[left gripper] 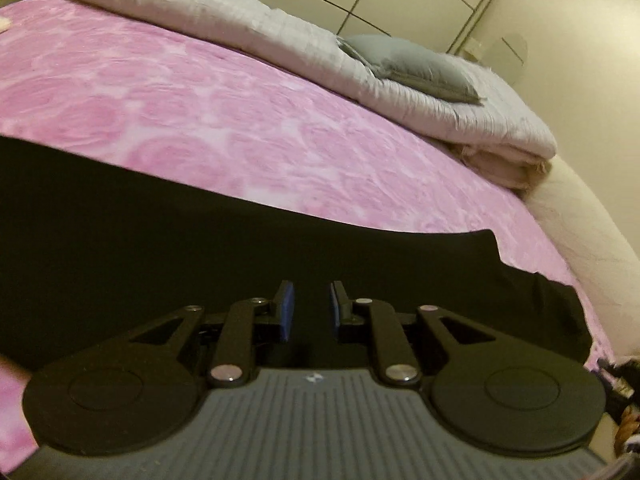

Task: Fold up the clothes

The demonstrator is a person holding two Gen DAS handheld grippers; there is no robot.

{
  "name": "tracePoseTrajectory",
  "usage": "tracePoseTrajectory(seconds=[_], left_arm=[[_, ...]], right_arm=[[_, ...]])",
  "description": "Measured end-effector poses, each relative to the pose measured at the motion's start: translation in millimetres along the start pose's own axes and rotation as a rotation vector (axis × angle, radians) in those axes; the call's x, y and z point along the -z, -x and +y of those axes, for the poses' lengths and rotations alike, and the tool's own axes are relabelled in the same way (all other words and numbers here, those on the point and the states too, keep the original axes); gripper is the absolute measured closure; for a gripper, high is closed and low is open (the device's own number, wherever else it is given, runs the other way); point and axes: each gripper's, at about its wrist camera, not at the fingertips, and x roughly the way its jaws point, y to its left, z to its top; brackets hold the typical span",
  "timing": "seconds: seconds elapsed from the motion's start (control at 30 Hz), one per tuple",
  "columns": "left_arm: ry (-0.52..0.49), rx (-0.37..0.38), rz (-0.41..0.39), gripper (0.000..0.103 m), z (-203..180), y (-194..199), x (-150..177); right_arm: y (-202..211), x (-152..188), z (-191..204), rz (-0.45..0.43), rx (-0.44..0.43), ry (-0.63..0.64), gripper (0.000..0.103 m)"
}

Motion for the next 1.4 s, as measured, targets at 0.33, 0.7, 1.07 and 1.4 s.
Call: tracePoseTrajectory(seconds=[0.33,0.7,1.07,1.4], left_arm=[[-0.049,-0.024,0.013,0.089,2.3,-26.5,-1.3],[-0.134,-0.049,0.024,0.093,20.0,-33.9,3.1],[-0.122,0.021,0.01,0.091,14.1,4.3,14.1],[-0.07,-0.126,0.008,0.081,28.2,31.9,12.1]], right_arm=[[-45.4,-38.0,8.1,-0.053,-0.015,0.137,0.103],[-31.8,-20.9,-1.1,-0.082,0.089,0.196,0.101],[-5.1,22.6,53.1,-0.118,0.218,0.463,0.085],[-21.6,45.6,72.7,-0.031,0.37,0.527,0.084]])
